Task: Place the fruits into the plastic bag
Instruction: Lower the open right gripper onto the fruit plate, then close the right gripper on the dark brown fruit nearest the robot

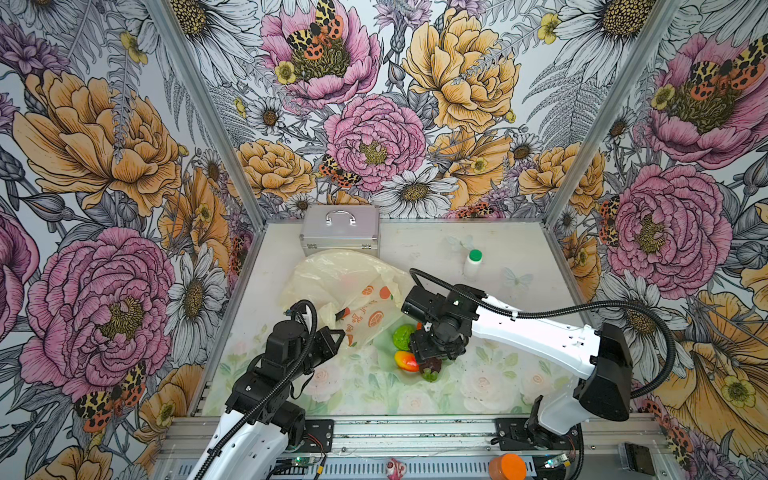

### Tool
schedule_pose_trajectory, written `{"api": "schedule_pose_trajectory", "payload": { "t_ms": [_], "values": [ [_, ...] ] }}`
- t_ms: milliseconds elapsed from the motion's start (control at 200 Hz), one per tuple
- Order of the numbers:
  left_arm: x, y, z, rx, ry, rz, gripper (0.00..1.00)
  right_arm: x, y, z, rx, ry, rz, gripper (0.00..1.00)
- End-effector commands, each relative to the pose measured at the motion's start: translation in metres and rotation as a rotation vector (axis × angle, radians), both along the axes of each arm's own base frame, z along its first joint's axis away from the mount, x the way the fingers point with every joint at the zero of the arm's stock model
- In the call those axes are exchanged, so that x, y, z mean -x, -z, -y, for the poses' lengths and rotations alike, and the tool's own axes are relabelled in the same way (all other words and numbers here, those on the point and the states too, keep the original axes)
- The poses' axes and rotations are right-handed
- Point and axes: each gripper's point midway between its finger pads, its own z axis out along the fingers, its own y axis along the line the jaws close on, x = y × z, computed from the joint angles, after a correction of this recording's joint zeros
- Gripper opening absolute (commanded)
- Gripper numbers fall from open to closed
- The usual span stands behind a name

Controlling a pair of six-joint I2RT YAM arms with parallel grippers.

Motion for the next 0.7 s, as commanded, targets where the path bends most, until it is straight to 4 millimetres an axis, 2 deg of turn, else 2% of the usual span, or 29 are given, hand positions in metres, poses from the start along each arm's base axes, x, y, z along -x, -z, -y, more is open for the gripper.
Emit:
{"api": "schedule_pose_trajectory", "payload": {
  "t_ms": [0,255,695],
  "values": [
    [0.000,-0.001,0.001,0.002,0.015,0.026,0.00,-0.003,0.013,0.004,0.032,0.019,0.016,0.75],
    [0.000,-0.002,0.001,0.001,0.012,0.027,0.00,-0.001,0.036,0.003,0.044,0.019,-0.008,0.75],
    [0.000,-0.002,0.000,-0.001,0.009,0.026,0.00,-0.002,0.060,-0.009,0.046,0.005,-0.046,0.75]
  ]
}}
